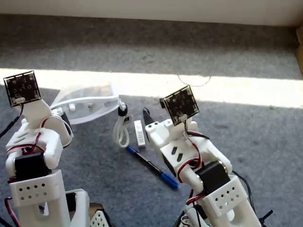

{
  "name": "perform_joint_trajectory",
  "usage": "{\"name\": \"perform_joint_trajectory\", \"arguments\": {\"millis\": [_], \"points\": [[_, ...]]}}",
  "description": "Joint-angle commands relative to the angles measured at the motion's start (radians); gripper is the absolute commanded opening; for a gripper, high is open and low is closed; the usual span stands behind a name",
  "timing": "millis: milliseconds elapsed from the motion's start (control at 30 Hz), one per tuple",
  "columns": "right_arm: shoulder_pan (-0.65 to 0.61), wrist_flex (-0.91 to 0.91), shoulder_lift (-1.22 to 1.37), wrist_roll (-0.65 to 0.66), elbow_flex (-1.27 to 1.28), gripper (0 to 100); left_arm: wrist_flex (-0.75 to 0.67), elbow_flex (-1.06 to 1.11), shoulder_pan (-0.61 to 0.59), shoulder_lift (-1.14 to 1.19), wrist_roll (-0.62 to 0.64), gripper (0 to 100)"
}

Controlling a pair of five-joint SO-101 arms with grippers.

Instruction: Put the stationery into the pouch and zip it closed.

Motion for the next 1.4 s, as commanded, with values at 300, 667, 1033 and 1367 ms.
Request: {"name": "perform_joint_trajectory", "arguments": {"millis": [300, 667, 1033, 1367], "points": [[0.018, 0.236, 0.438, -0.114, -0.306, 17.0, -0.025, -0.012, -0.076, -0.019, 0.051, 1], [0.004, 0.229, 0.596, -0.115, -0.325, 17.0, -0.025, -0.012, -0.076, -0.019, 0.051, 1], [-0.07, 0.084, 0.78, -0.176, -0.323, 17.0, -0.025, -0.012, -0.076, -0.019, 0.051, 1], [-0.091, -0.027, 0.911, -0.176, -0.323, 17.0, -0.025, -0.012, -0.077, -0.019, 0.049, 1]]}}
